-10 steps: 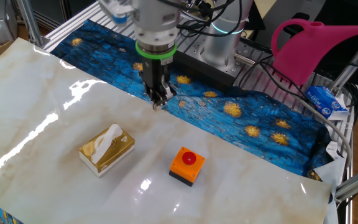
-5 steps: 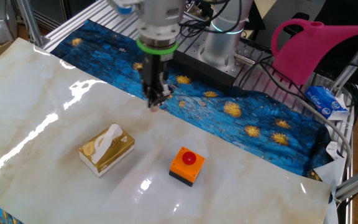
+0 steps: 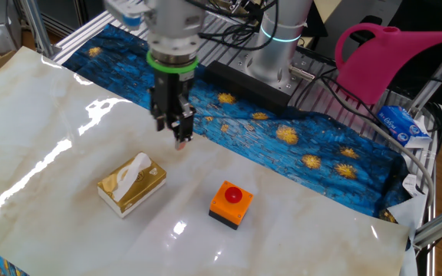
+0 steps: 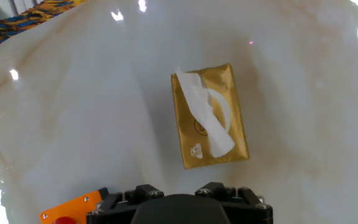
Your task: Pull out a napkin
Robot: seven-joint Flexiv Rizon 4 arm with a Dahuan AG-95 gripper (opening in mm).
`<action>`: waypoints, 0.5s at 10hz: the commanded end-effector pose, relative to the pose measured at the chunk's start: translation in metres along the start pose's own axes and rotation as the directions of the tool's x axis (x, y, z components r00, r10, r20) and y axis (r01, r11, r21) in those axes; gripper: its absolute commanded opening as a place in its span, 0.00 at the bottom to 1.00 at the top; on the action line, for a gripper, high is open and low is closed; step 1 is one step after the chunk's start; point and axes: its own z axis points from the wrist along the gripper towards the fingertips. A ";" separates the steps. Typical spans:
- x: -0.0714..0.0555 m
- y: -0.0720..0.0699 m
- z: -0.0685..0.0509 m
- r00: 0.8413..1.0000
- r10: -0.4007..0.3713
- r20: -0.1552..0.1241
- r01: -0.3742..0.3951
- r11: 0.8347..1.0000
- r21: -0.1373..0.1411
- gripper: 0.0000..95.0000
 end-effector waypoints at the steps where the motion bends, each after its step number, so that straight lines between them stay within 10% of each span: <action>1: -0.020 -0.005 0.012 0.997 -0.074 0.000 0.074 0.997 -0.008 1.00; 5: -0.043 -0.009 0.032 0.993 -0.118 -0.007 0.117 0.992 -0.044 1.00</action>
